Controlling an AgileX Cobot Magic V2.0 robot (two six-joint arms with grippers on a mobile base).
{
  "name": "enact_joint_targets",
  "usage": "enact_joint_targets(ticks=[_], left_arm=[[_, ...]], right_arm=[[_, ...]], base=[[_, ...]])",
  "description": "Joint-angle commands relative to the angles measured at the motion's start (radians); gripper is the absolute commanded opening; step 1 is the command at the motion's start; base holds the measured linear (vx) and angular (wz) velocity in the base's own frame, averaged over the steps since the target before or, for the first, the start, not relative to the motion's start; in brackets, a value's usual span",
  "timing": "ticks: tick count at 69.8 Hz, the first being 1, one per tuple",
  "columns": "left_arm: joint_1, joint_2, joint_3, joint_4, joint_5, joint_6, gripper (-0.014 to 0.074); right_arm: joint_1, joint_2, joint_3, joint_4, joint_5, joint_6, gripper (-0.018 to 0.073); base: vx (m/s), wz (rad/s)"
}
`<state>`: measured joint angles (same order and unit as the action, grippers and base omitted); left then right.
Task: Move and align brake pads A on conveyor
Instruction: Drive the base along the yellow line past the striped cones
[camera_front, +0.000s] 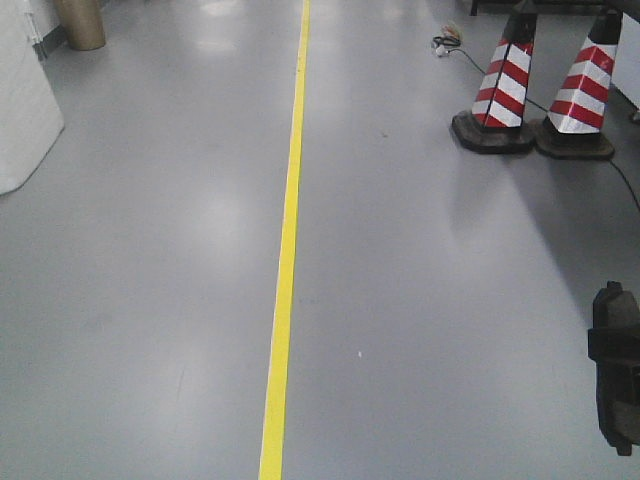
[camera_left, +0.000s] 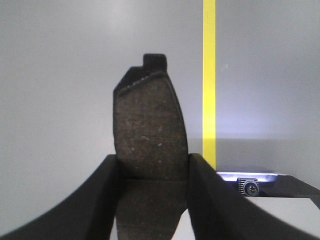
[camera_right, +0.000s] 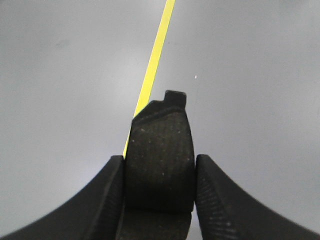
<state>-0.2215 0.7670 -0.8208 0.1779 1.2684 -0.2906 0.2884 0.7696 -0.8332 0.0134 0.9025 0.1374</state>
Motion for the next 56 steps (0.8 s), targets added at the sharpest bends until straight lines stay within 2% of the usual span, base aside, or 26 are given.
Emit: enact_joint_targets(ticks=[1, 56], left_arm=[[0.001, -0.005, -0.03, 0.014, -0.014, -0.001, -0.0006], [0.001, -0.006, -0.03, 0.014, -0.014, -0.001, -0.0006]], right_arm=[[-0.001, -0.004, -0.028, -0.008, -0.071, -0.007, -0.0008], [-0.001, -0.004, -0.028, -0.008, -0.071, -0.007, -0.0008]], base=[[0.86, -0.04], [0.85, -0.03]])
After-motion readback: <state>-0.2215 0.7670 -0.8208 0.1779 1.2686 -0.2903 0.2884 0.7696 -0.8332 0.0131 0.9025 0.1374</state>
